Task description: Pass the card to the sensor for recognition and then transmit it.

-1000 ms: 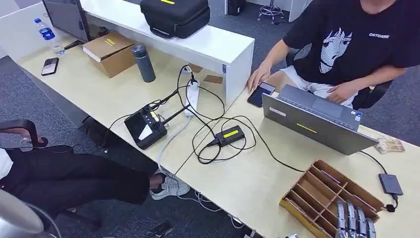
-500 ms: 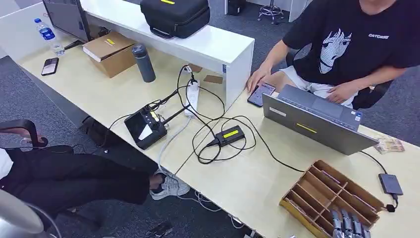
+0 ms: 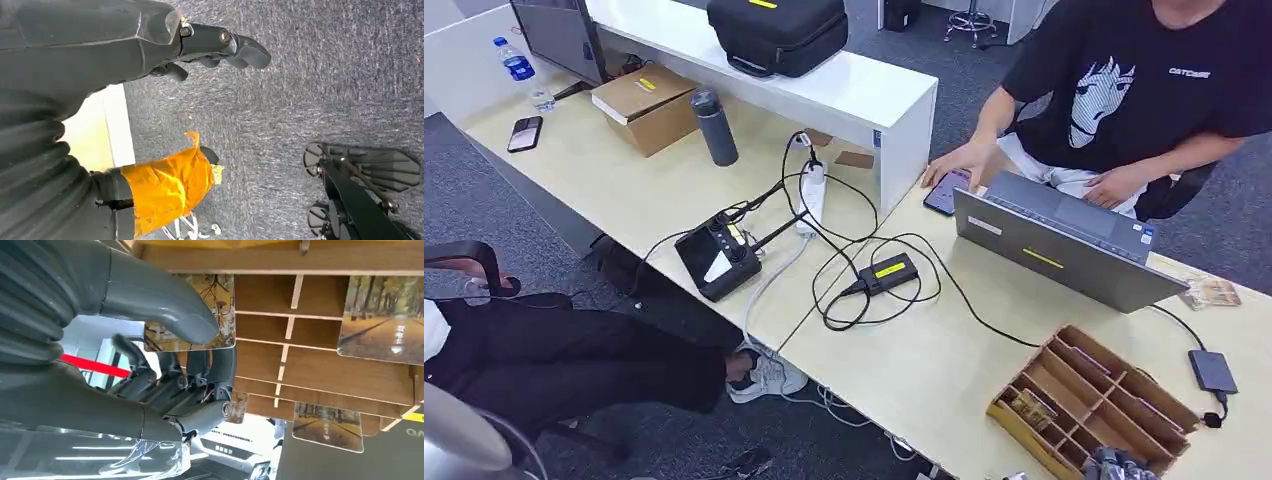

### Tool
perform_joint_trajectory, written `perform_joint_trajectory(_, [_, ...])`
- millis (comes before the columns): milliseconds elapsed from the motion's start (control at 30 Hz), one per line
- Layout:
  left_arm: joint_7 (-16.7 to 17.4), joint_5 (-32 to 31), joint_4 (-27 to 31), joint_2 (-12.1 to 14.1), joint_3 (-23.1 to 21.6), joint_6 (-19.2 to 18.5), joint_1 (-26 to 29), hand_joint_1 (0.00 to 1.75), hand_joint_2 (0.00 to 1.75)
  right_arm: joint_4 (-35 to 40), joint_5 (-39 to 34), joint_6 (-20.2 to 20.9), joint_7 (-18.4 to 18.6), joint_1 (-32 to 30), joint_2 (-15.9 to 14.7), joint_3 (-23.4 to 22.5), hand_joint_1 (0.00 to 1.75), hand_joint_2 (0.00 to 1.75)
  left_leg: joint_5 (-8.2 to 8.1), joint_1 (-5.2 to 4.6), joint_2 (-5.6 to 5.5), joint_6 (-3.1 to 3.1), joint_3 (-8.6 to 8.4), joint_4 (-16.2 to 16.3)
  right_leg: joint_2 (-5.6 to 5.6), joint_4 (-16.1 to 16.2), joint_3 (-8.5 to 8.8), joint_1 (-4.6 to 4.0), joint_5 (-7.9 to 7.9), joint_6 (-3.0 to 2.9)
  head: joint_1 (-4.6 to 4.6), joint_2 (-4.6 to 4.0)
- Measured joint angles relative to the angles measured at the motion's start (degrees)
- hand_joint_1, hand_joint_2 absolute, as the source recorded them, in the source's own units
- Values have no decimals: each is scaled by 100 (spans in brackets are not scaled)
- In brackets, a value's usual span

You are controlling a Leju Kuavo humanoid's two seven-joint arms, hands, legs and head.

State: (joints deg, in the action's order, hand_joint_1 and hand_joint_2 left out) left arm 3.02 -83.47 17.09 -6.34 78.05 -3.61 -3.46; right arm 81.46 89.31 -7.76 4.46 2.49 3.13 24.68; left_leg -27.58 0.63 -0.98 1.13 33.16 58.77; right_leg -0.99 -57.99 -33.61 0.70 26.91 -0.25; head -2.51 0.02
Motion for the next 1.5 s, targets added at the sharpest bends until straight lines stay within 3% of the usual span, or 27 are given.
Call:
perform_joint_trajectory(233, [48, 0, 13, 0, 2, -9, 0, 0, 175, 13, 0, -48, 62, 10, 0, -2, 175, 175, 0, 0, 0, 0, 0, 0, 0, 0, 0, 0, 0, 0, 2, 0])
perform_joint_trajectory(400, [52, 11, 15, 0, 9, -22, 1, 0, 175, 401, 0, -451, 5, 43, -2, -4, 175, 175, 0, 0, 0, 0, 0, 0, 0, 0, 0, 0, 0, 0, 2, 0])
perform_joint_trajectory(700, [52, -33, 15, 9, 11, -26, 2, 0, 175, 1421, -123, -796, -523, 228, 15, -4, 175, 175, 0, 0, 1, 0, 0, 0, 0, -1, 0, 0, 0, 0, 2, 0])
perform_joint_trajectory(867, [44, -186, 15, 66, 4, -63, -6, 0, 175, 1604, -949, -607, -981, 608, 158, 9, 175, 175, 2, 1, 1, 3, 1, 0, -1, -3, 0, 0, -1, -1, 2, 0])
perform_joint_trajectory(1133, [41, -227, 15, 87, -9, -74, -10, 0, 175, 1574, -1077, -538, -1020, 774, 212, 9, 175, 175, 4, 1, 2, 5, -1, 0, -3, -4, 0, 0, -2, -2, 2, 0])
perform_joint_trajectory(1200, [31, -304, 15, 116, -22, -98, -20, 0, 175, 1486, -1233, -465, -1077, 1047, 295, 9, 175, 175, 6, 1, 2, 8, -1, 0, -3, -5, 0, 0, -4, -4, 2, 0])
perform_joint_trajectory(1233, [-15, -463, 9, 184, -112, -129, -60, 0, 175, 985, -1318, -352, -1103, 1721, 477, 7, 175, 175, 16, 1, 1, 14, -1, 0, -3, -7, -1, -1, -12, -10, 2, 0])
perform_joint_trajectory(1333, [-28, -636, -22, 291, -367, -179, -96, 0, 175, -469, -1170, -81, -627, 3167, 1055, -151, 175, 175, 29, 1, -1, 14, -1, 0, -3, -12, -4, -1, -18, -14, 2, 0])
perform_joint_trajectory(1500, [-28, -636, -55, 306, -450, -181, -98, 0, 175, -872, -1073, -22, -500, 3449, 1289, -195, 175, 175, 28, 1, -1, 15, 2, 0, -2, -11, -7, -1, -18, -14, 2, 0])
